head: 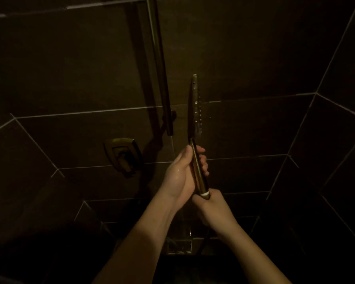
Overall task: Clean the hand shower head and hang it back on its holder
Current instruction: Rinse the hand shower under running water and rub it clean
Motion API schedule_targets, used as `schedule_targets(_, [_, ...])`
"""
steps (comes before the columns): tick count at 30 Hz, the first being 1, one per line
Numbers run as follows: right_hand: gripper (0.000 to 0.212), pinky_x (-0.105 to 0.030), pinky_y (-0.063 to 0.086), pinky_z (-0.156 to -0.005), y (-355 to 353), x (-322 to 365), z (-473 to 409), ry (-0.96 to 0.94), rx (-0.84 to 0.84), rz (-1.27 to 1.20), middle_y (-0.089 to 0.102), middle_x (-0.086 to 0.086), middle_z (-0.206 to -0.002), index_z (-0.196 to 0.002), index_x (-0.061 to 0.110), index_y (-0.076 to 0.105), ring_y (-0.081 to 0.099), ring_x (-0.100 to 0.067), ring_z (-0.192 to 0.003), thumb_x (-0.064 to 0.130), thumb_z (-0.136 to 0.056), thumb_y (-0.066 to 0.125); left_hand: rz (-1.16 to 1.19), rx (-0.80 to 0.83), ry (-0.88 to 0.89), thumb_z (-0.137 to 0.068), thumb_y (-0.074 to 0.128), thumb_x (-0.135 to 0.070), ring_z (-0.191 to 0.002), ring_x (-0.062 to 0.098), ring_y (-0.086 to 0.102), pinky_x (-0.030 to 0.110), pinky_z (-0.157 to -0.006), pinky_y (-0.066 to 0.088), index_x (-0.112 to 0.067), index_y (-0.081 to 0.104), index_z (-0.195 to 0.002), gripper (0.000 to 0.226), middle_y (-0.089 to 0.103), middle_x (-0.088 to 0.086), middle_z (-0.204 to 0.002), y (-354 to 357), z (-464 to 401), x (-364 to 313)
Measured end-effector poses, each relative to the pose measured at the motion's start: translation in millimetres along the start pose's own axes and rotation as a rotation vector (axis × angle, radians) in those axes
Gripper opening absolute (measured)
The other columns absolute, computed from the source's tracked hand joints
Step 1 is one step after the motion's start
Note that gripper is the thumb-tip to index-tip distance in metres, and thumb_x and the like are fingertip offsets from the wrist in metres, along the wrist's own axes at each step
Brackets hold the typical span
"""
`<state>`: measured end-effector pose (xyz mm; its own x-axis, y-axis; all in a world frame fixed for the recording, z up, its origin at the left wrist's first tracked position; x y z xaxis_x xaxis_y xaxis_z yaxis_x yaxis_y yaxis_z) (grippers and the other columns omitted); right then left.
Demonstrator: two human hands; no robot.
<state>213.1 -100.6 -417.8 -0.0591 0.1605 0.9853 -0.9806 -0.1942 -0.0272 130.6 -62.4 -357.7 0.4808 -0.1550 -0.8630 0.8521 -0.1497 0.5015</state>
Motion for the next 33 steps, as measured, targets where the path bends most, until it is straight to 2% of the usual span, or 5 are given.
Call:
schedule_targets(8, [0.017,-0.022,0.031,-0.044,9,9,9,0.001,0.042,0.002,0.045,0.003,-0.052,-0.074,0.012,0.057,0.04,-0.008,-0.042,0.007,-0.089,0.057,-0.056,-0.006,0.077,-0.097,0.06,-0.003,-0.076,0.023,0.073,0.033,-0.063,0.06,-0.006,0.05,-0.126,0.03,0.074,0.014,-0.089,10,0,-16])
schedule_targets(11, [0.013,-0.025,0.031,-0.045,9,11,10,0.006,0.039,0.029,0.045,0.003,-0.052,-0.076,0.011,0.059,0.04,-0.009,-0.044,0.008,-0.089,0.058,-0.124,0.009,0.042,-0.102,0.057,-0.014,-0.044,0.013,0.048,0.025,-0.044,0.041,-0.014,0.048,-0.1,0.009,0.054,0.003,-0.057,13,-2,-16])
schedule_targets(14, [0.009,-0.026,0.031,-0.047,11,11,9,0.018,0.039,0.042,0.046,0.001,-0.056,-0.08,0.01,0.061,0.042,-0.011,-0.047,0.01,-0.088,0.058,-0.117,0.02,0.056,-0.103,0.057,-0.021,-0.04,0.009,0.035,0.024,-0.042,0.03,-0.016,0.054,-0.088,0.016,0.036,-0.003,-0.053,17,-3,-18])
schedule_targets(20, [0.008,-0.03,0.035,-0.052,10,16,5,0.018,-0.013,0.067,0.051,-0.003,-0.063,-0.086,0.008,0.065,0.046,-0.016,-0.053,0.011,-0.089,0.058,-0.067,-0.089,0.102,-0.099,0.063,-0.031,-0.038,0.011,0.034,0.025,-0.04,0.03,-0.017,0.055,-0.066,0.037,0.035,-0.002,-0.048,11,-5,-27])
schedule_targets(33, [0.009,-0.028,0.046,-0.056,18,56,-8,-0.07,0.01,0.242,0.06,0.002,-0.073,-0.094,0.021,0.062,0.056,-0.011,-0.059,0.013,-0.091,0.06,-0.158,-0.236,0.215,-0.075,0.07,-0.061,-0.04,0.015,0.048,0.026,-0.042,0.041,-0.013,0.052,-0.065,0.052,0.049,0.003,-0.05,3,-9,-70])
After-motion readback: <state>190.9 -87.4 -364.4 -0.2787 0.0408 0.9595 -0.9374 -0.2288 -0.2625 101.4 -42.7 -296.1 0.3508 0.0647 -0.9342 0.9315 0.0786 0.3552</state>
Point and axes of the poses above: each hand's wrist, its own z-axis away from the middle knuckle, its own y-axis out of the palm, x = y × z, the point moved 7 cm from there along -z, towards the middle knuckle
